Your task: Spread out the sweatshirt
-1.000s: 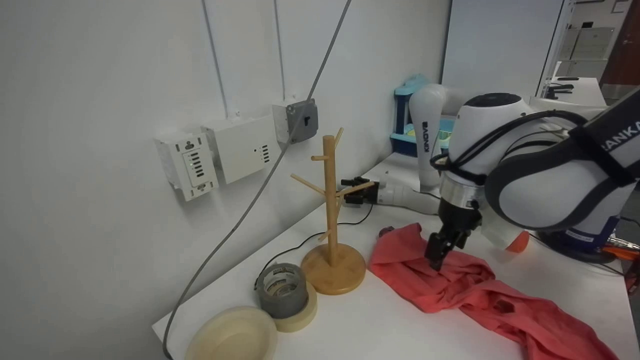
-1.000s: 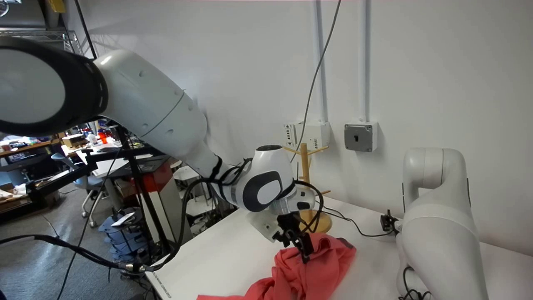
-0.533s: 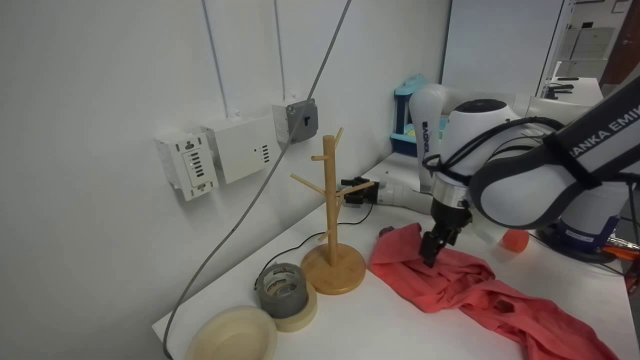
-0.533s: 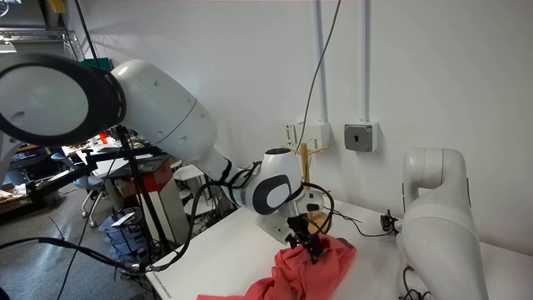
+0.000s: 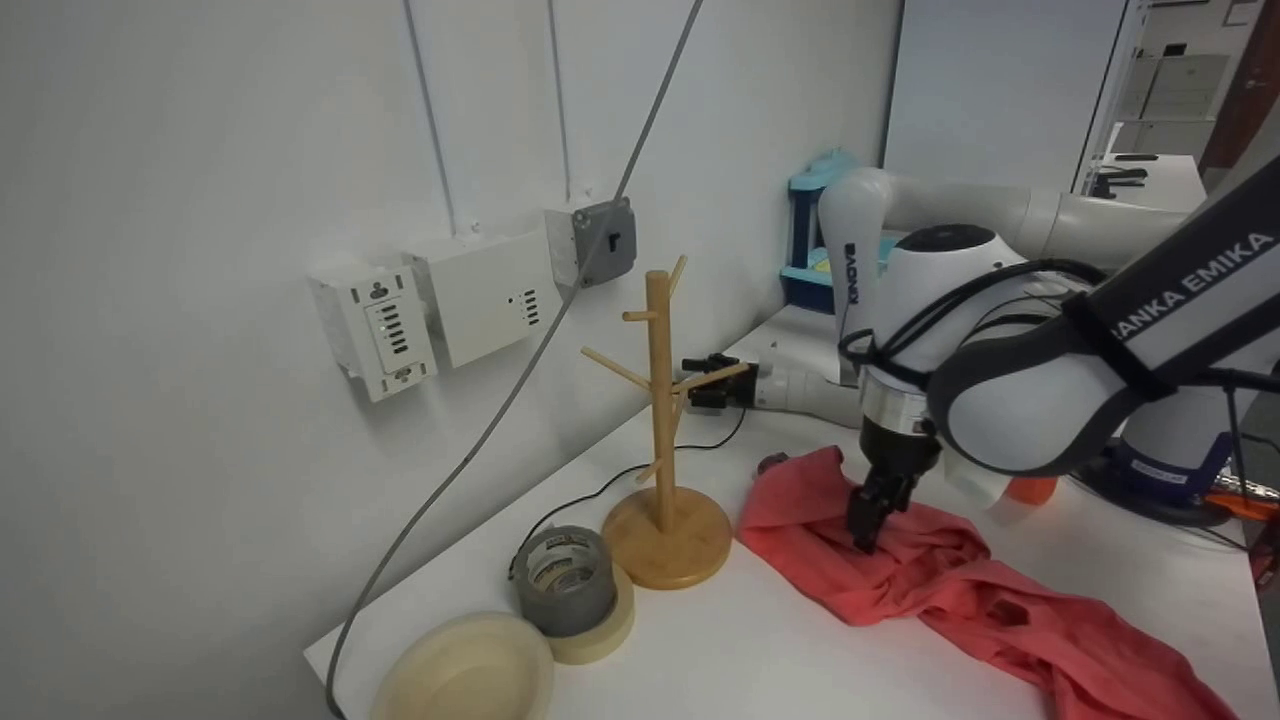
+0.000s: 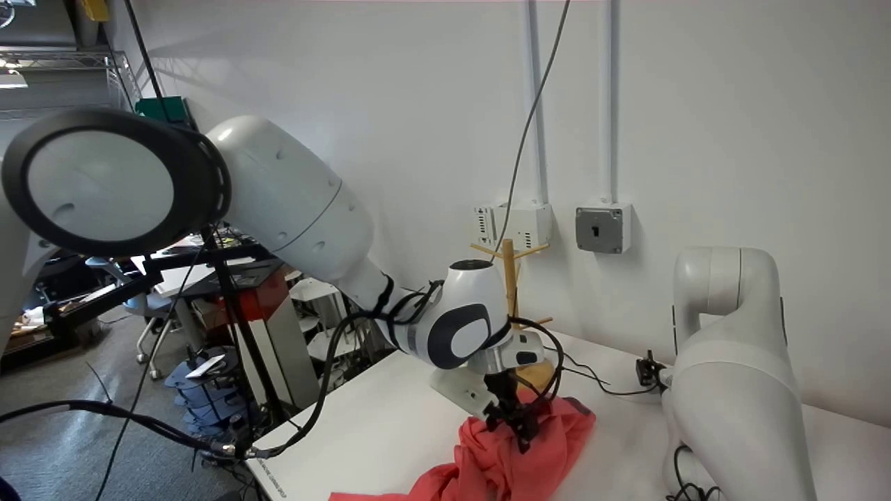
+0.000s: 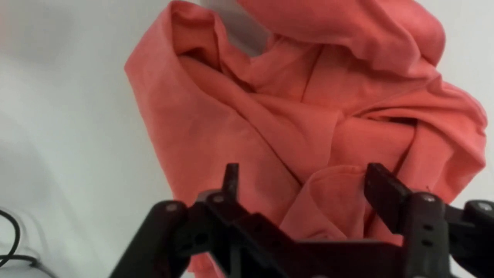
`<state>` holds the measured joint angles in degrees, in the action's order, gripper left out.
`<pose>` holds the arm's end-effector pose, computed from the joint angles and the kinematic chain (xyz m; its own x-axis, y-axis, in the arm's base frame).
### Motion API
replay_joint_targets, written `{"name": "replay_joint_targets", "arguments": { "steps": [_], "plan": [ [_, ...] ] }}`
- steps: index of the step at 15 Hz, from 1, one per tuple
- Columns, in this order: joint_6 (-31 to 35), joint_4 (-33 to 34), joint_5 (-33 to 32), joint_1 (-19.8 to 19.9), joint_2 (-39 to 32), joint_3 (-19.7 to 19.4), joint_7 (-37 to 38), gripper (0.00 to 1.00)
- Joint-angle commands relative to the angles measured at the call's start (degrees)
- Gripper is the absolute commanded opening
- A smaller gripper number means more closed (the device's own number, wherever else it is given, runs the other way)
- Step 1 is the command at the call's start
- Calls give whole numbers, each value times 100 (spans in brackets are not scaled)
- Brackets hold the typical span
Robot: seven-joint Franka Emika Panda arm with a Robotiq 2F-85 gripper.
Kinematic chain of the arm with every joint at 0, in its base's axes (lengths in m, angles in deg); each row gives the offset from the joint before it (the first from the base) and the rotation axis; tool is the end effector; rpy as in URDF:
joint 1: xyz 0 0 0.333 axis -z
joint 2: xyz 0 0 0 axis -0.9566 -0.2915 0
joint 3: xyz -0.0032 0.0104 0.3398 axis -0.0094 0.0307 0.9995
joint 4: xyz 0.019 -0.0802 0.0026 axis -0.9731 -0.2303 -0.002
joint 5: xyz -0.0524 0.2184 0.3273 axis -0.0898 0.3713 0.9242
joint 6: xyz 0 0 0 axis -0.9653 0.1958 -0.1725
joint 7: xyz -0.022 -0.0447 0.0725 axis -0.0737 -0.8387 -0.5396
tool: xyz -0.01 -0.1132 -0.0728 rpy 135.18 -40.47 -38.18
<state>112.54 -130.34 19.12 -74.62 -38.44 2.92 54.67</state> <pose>0.6471 0.0106 0.1488 0.9963 0.0713 0.0477 0.0675 -0.9948 0.0765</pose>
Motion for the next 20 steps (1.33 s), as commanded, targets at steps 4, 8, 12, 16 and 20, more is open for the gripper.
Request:
{"name": "replay_joint_targets", "arguments": {
  "steps": [4, 8, 12, 16, 20],
  "plan": [
    [-172, 299, 108, 66, -192, 45, -334, 30],
    [-186, 347, 60, 22, -208, 23, -357, 1],
    [-199, 316, -42, -50, -154, -80, -303, 1],
    [-362, 162, -356, -150, 92, -299, -313, 1],
    [-779, 91, -453, 39, 357, -211, -722, 1]
  ]
}}
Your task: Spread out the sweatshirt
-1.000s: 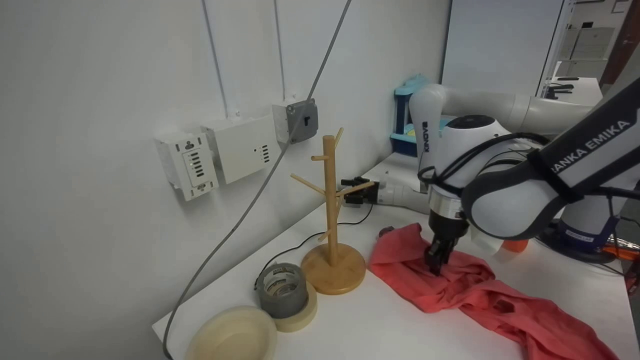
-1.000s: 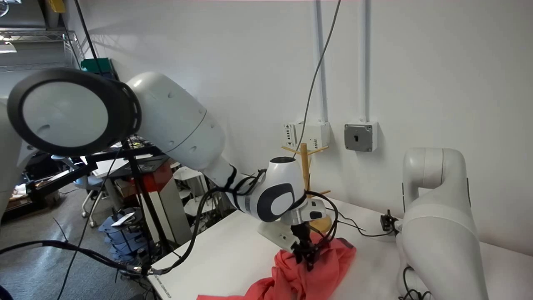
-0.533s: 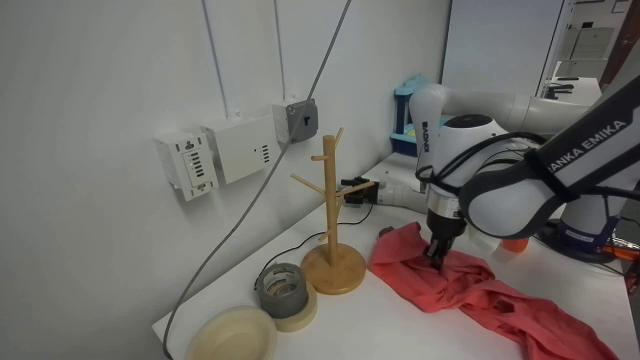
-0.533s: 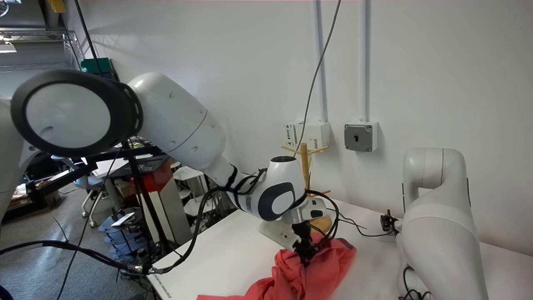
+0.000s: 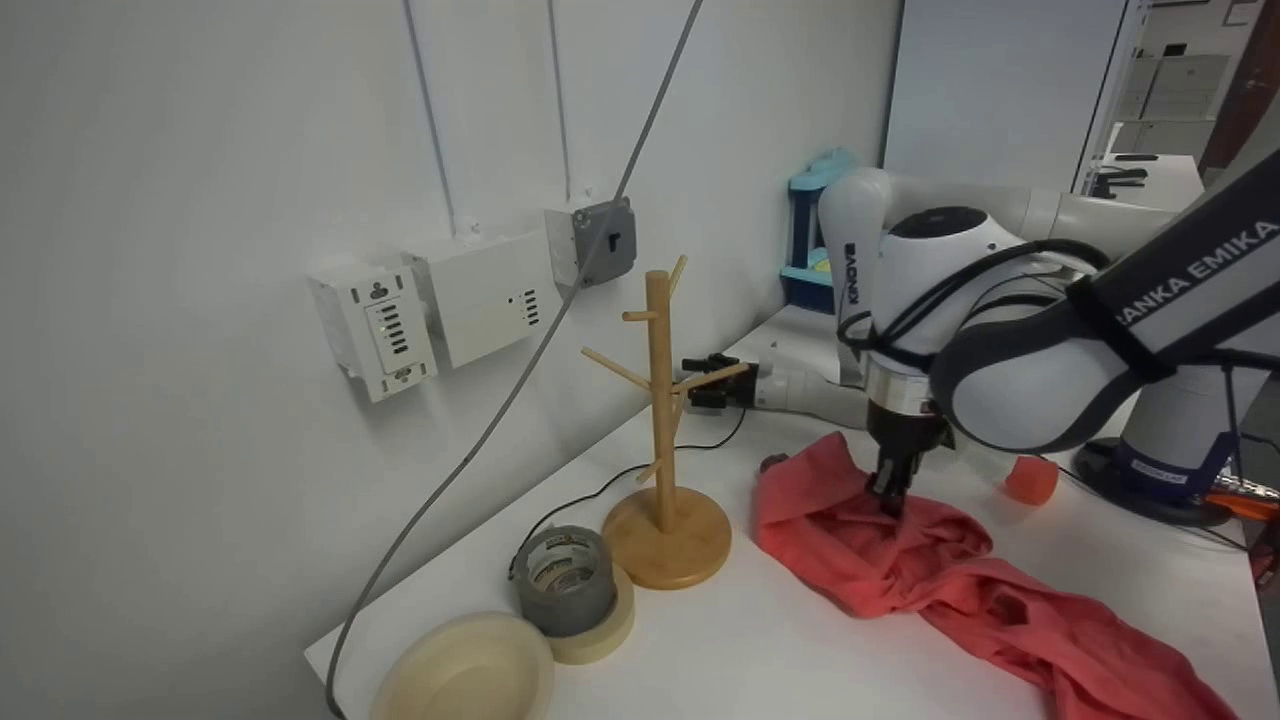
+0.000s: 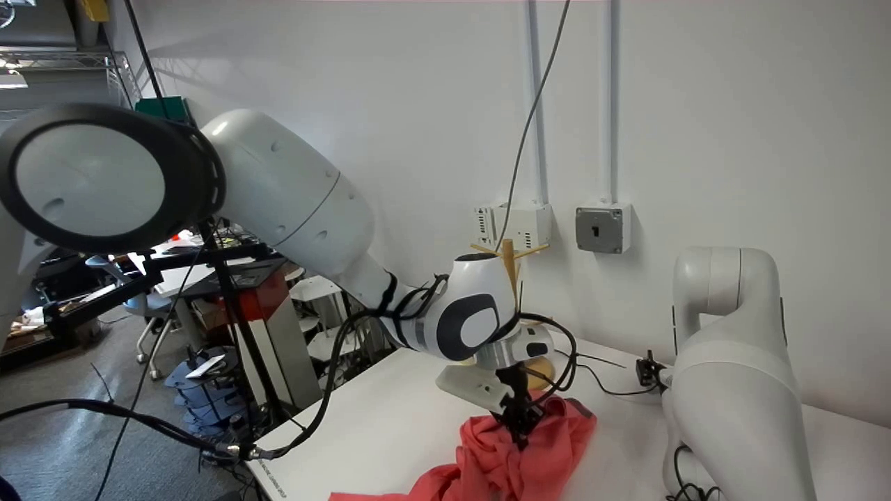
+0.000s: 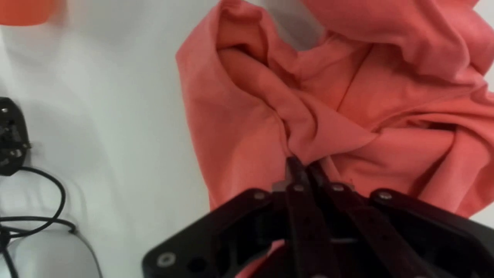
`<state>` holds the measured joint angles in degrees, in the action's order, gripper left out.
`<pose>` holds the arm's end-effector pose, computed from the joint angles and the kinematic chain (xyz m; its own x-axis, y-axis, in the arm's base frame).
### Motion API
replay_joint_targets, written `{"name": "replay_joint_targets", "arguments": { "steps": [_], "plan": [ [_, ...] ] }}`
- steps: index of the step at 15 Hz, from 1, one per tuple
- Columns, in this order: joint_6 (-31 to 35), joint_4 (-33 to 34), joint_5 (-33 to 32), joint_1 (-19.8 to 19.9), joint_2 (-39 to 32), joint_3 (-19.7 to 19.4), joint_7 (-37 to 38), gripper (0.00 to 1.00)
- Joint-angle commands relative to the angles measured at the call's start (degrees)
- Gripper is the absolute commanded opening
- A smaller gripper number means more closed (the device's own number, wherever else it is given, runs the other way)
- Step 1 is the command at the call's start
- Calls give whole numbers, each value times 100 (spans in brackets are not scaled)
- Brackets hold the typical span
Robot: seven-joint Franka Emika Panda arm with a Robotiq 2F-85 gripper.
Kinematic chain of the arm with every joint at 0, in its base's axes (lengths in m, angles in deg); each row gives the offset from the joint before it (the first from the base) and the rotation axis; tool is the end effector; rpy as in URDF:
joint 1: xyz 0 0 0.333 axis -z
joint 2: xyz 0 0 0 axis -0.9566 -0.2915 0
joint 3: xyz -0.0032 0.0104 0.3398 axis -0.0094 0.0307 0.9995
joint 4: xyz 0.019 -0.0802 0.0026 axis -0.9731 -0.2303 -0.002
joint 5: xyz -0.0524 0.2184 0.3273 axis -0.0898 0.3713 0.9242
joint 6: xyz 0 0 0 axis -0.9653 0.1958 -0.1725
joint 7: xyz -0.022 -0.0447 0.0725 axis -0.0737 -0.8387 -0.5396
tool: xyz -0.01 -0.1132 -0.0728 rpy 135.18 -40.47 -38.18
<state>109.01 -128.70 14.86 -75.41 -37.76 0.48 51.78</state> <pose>0.6530 -0.0086 0.1624 0.9875 0.1572 0.0133 0.1534 -0.9766 0.1507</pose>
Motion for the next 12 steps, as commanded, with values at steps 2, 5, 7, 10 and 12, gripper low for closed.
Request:
{"name": "replay_joint_targets", "arguments": {
  "steps": [2, 5, 7, 10, 12],
  "plan": [
    [-661, -45, -47, 157, 381, 29, -601, 1],
    [-1044, -44, -74, 237, 555, 86, -1003, 1],
    [-1171, -44, -176, 206, 616, 54, -1145, 28],
    [-1008, -77, -215, 192, 694, 54, -1046, 8],
    [-810, -82, -187, 184, 742, 32, -880, 0]
  ]
}}
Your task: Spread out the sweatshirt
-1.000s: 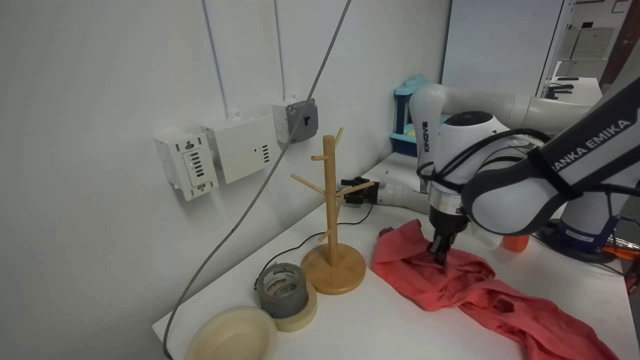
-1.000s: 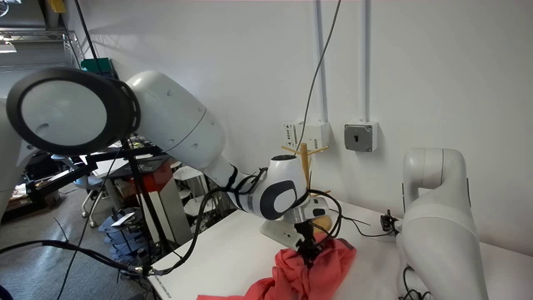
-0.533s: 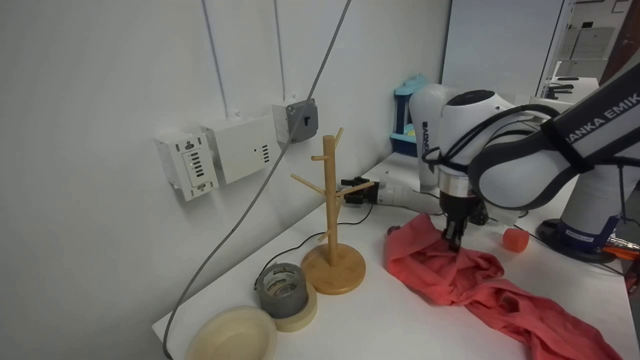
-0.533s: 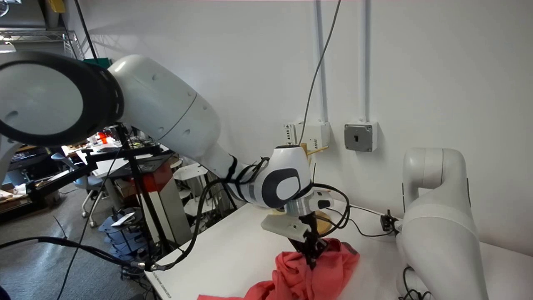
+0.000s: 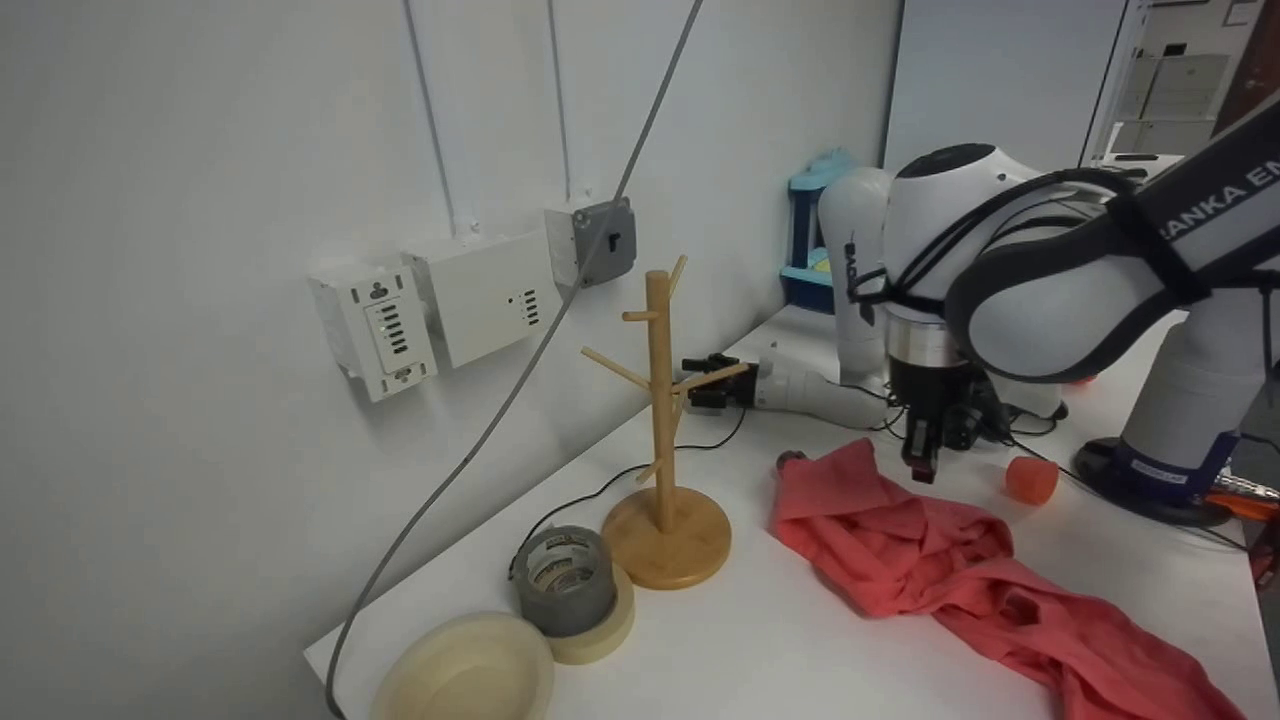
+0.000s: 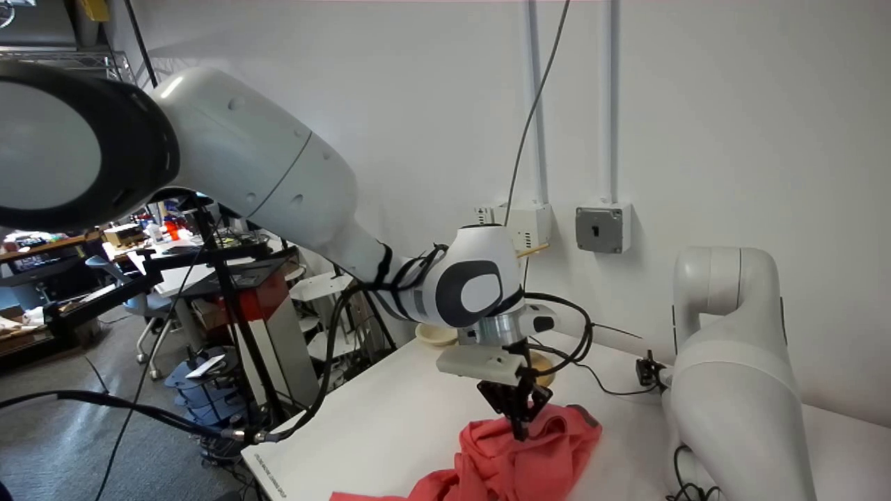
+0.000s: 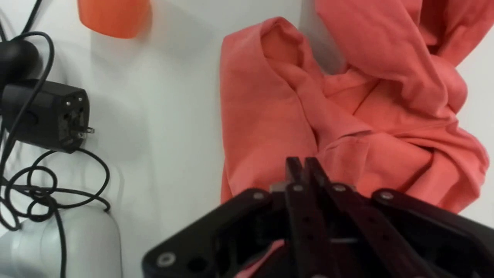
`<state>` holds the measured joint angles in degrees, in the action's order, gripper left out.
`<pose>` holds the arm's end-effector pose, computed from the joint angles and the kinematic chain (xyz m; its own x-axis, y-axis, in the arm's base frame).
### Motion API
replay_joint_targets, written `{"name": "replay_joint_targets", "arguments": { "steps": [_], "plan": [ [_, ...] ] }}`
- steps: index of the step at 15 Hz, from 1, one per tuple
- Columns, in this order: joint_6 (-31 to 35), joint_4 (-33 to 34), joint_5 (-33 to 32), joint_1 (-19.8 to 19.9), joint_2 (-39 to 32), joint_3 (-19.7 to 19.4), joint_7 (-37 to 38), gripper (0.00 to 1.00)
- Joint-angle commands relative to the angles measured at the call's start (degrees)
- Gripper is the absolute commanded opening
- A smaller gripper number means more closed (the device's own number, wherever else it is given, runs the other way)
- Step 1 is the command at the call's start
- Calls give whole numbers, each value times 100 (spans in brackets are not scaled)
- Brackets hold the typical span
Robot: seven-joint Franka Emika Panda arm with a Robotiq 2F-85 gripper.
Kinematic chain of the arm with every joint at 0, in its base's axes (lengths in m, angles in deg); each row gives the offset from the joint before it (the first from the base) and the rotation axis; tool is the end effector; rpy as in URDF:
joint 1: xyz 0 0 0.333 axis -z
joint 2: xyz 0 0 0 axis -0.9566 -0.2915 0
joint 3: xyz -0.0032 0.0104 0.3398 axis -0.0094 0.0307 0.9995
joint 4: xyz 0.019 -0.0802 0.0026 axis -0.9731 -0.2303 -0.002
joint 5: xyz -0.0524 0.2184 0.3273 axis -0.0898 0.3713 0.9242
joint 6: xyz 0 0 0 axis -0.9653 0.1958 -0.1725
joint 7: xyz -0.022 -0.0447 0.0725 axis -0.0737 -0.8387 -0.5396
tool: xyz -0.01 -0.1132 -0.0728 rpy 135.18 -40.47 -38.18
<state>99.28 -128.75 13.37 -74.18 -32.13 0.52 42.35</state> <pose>0.6440 -0.0280 0.2117 0.9541 0.2859 -0.0890 0.2973 -0.9402 0.1662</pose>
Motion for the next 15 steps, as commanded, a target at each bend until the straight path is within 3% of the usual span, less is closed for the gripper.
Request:
{"name": "replay_joint_targets", "arguments": {
  "steps": [1, 4, 5, 7, 15],
  "plan": [
    [158, -53, 42, 81, 198, 47, 109, 0],
    [71, -52, -58, 32, 235, 4, 157, 0],
    [37, -60, -85, 14, 230, -7, 176, 26],
    [56, -86, -66, 7, 179, 0, 219, 32],
    [194, -77, 164, 58, -122, 103, 403, 94]
  ]
}}
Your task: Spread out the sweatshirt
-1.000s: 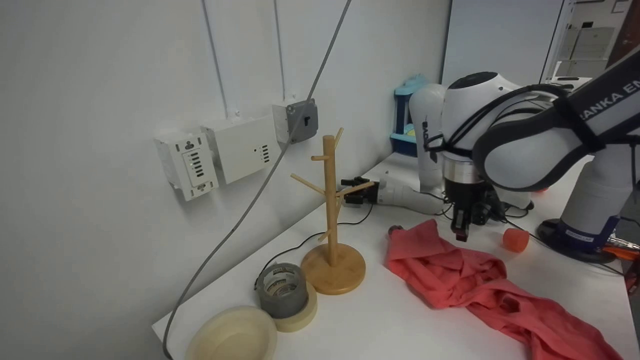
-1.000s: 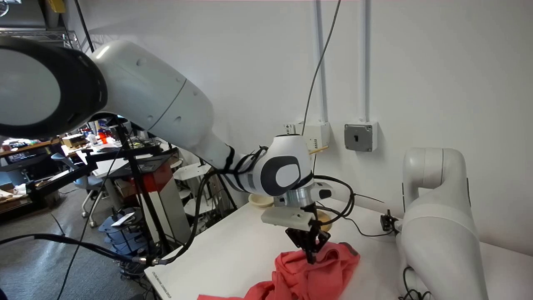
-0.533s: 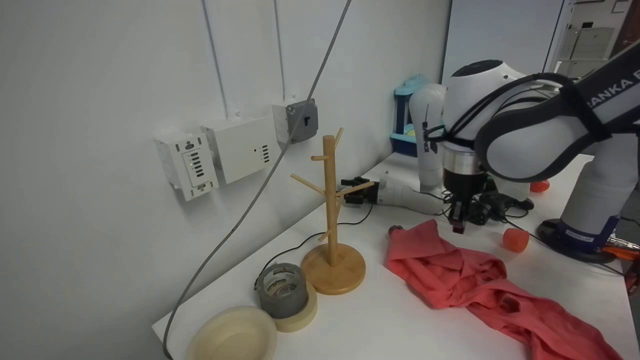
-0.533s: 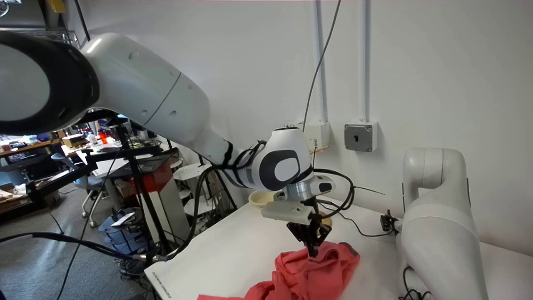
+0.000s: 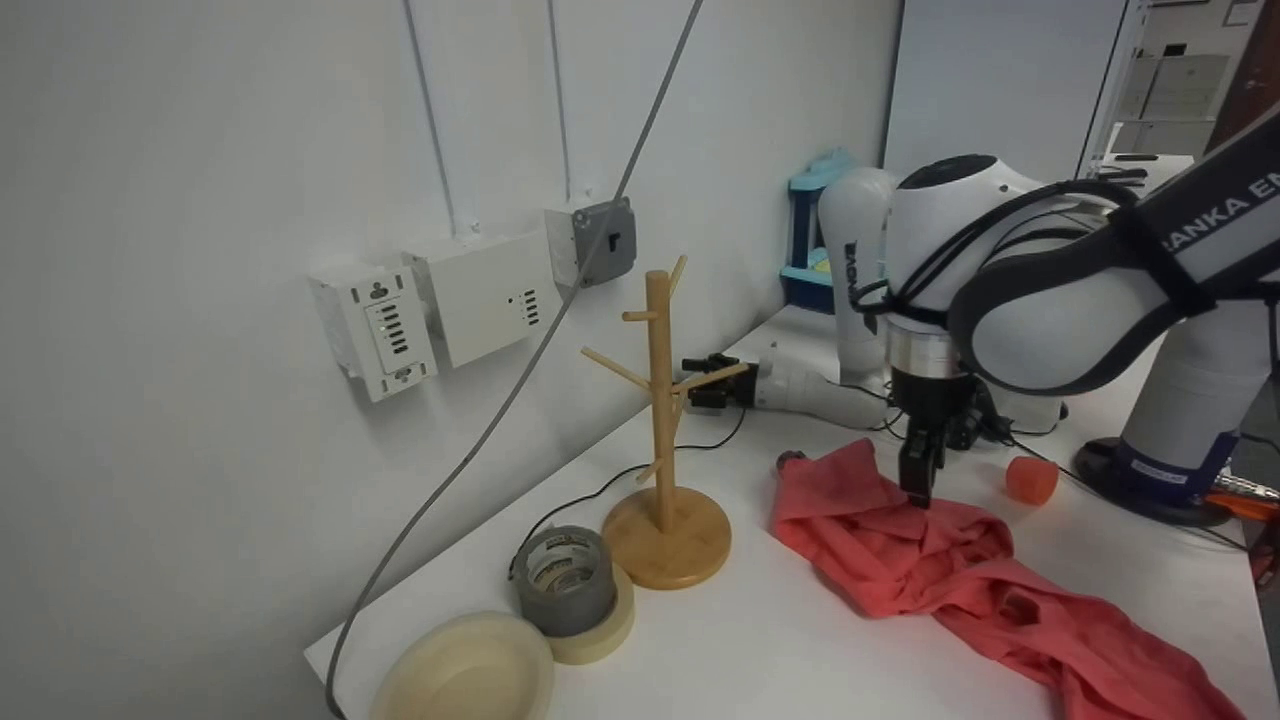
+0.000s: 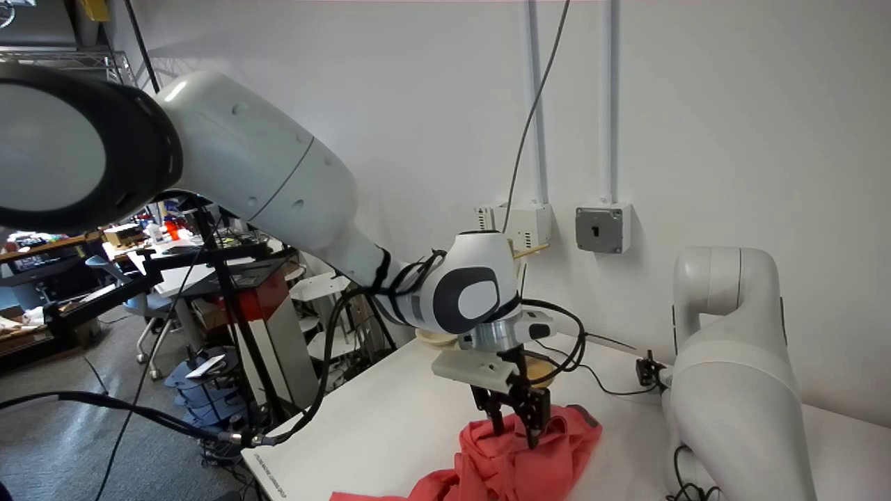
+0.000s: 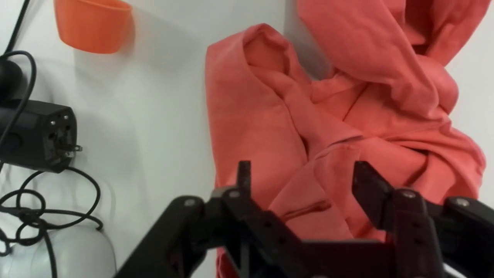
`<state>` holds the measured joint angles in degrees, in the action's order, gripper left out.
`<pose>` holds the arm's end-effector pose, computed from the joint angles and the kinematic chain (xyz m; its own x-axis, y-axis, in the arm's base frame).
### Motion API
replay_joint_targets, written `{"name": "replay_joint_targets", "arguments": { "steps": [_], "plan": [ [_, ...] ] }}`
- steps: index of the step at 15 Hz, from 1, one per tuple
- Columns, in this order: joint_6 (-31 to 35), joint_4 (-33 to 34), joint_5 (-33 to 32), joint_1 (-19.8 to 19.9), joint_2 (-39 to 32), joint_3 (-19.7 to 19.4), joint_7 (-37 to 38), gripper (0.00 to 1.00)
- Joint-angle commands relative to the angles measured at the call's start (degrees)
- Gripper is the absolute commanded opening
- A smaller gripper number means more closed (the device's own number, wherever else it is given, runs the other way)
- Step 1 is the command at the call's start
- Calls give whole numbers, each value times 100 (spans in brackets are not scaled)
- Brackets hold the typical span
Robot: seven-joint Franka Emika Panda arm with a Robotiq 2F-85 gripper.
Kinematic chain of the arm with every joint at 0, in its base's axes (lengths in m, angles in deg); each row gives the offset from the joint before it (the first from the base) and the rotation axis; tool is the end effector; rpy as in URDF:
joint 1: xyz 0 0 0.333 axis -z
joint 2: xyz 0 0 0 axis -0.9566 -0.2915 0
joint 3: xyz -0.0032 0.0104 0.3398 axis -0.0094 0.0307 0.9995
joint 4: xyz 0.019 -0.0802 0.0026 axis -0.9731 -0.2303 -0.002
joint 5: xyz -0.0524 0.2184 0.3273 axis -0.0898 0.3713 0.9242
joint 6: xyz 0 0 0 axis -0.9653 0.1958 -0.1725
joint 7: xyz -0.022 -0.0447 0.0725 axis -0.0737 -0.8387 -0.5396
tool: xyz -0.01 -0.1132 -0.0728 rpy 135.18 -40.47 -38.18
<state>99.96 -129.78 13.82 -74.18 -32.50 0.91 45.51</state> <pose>0.6382 -0.0233 0.2011 0.9676 0.2360 -0.0894 0.2477 -0.9559 0.1576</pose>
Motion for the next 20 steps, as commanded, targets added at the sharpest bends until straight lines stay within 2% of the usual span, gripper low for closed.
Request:
{"name": "replay_joint_targets", "arguments": {
  "steps": [1, 2, 3, 4, 5, 6, 9, 15, 20],
  "plan": [
    [125, 53, 138, 50, -123, 70, 107, 98],
    [132, 68, 159, 46, -150, 74, 121, 100],
    [152, 79, 176, 44, -171, 80, 122, 96],
    [172, 91, 189, 46, -191, 89, 116, 89],
    [203, 104, 204, 51, -211, 99, 110, 73],
    [237, 117, 223, 57, -231, 108, 100, 70],
    [327, 159, 270, 62, -313, 112, 97, 45],
    [454, 167, 318, 65, -379, 125, 75, 1],
    [519, 122, 261, 28, -365, 81, 134, 1]
  ]
}}
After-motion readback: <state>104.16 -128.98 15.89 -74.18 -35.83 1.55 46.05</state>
